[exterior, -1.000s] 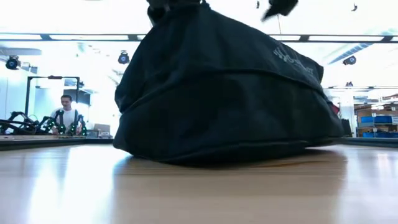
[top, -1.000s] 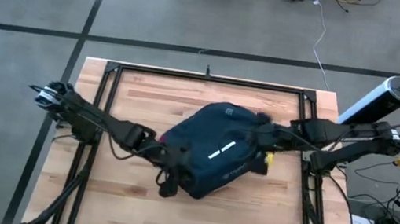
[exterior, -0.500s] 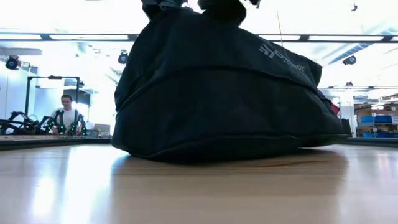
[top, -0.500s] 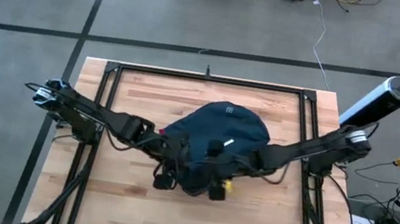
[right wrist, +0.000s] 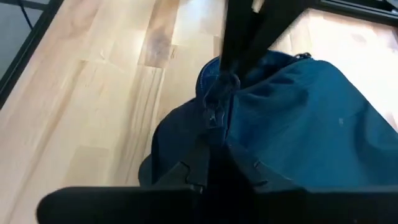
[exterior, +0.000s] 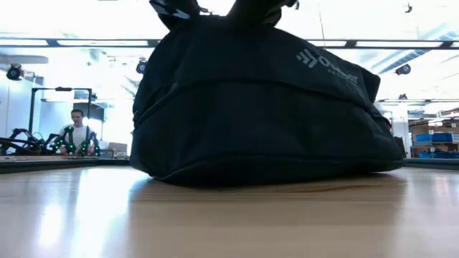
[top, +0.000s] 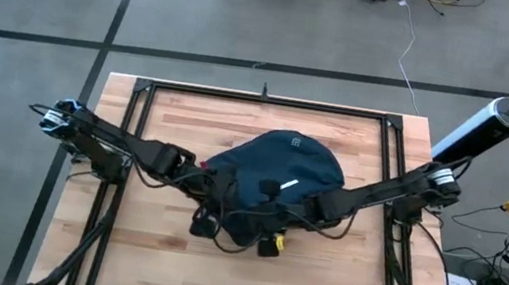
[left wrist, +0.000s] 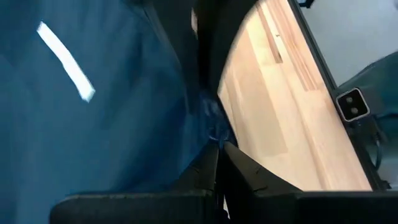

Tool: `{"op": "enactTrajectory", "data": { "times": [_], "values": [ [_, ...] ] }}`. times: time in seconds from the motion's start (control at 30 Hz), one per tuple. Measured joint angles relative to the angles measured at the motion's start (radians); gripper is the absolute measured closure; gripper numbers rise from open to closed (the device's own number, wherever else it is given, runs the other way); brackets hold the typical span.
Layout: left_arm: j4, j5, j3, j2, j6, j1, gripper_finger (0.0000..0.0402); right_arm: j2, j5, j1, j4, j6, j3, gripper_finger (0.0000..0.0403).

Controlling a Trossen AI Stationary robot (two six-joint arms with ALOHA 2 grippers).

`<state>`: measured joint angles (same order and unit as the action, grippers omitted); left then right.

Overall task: Unpack backpack
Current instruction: Close the black backpack

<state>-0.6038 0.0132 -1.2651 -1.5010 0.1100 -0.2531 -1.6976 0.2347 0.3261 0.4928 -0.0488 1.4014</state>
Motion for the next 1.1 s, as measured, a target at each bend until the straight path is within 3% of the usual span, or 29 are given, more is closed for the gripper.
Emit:
{"op": "enactTrajectory", "data": {
  "times": [0.4, 0.57, 0.67, 0.8, 0.93, 1.1],
  "values": [
    [-0.017, 0.0, 0.153, 0.121, 0.13, 0.003, 0.0401, 0.09, -0.014, 0.089, 0.251, -0.082, -0.001, 0.0402],
    [-0.032, -0.012, 0.288, 0.216, 0.215, 0.002, 0.0401, 0.17, -0.022, 0.152, 0.394, -0.177, -0.007, 0.0402],
    [-0.019, -0.082, 0.388, 0.286, 0.269, 0.004, 0.0401, 0.224, -0.013, 0.184, 0.443, -0.243, -0.019, 0.0403],
    [0.082, -0.112, 0.498, 0.383, 0.335, 0.009, 0.0401, 0.266, 0.033, 0.195, 0.432, -0.298, -0.04, 0.04],
    [0.12, -0.136, 0.549, 0.471, 0.365, 0.008, 0.0401, 0.271, 0.033, 0.195, 0.438, -0.301, -0.043, 0.0373],
    [0.021, -0.208, 0.579, 0.573, 0.437, 0.007, 0.0402, 0.274, 0.045, 0.189, 0.484, -0.322, -0.043, 0.0298]
  ]
}}
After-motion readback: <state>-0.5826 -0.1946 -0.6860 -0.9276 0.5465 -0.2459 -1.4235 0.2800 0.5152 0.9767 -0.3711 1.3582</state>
